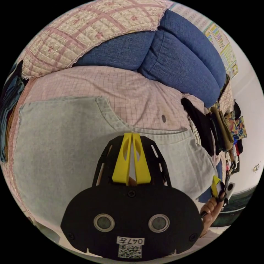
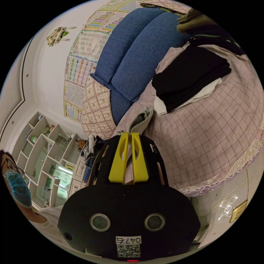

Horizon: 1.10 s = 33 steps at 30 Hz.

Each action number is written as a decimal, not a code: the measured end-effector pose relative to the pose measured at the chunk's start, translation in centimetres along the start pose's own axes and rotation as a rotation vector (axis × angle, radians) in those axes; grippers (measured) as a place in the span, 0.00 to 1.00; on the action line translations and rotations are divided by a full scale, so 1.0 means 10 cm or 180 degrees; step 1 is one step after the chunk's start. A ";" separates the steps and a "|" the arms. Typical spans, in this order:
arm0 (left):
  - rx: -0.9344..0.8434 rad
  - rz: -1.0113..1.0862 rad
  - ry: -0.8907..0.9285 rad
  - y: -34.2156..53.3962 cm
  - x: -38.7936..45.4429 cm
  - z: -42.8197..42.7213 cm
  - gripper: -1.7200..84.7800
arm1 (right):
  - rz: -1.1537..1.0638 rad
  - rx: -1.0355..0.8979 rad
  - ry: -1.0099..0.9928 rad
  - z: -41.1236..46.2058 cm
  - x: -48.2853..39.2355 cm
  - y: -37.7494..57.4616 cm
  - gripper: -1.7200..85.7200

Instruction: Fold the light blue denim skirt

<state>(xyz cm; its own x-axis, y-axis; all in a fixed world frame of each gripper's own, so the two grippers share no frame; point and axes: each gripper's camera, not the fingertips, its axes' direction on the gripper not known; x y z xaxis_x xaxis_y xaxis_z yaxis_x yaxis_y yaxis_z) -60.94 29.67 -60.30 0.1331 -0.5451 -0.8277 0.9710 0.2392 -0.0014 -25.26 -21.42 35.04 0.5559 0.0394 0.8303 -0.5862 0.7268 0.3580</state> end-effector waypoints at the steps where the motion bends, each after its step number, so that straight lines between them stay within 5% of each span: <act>1: 0.0060 0.0118 0.0190 0.14 0.02 -0.23 0.01 | -0.0021 0.0002 -0.0022 0.03 -0.12 -0.07 0.01; 12: -0.0040 0.0313 0.0211 1.68 0.26 -1.02 0.01 | -0.0659 -0.0102 -0.0363 0.58 -1.98 -0.76 0.01; 20: 0.0318 -0.0470 0.0932 2.21 -0.13 -1.60 0.04 | -0.2178 -0.1239 -0.0441 2.15 -4.36 -0.69 0.01; 26: 0.0324 -0.0578 0.0883 2.57 -0.26 -2.31 0.07 | -0.2617 -0.2259 0.0086 3.44 -5.10 -0.25 0.02; 33: 0.0880 -0.0861 0.0921 2.90 -0.66 -3.47 0.11 | -0.2958 -0.2794 0.0101 3.75 -5.88 -0.32 0.03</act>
<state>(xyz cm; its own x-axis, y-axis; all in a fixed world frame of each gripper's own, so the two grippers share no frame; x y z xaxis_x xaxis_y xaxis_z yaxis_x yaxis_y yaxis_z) -40.56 68.03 -74.34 -0.1541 -0.3029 -0.9405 0.9848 -0.1242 -0.1214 -78.13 -51.79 1.09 0.5663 -0.7174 0.4057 0.6061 0.6961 0.3847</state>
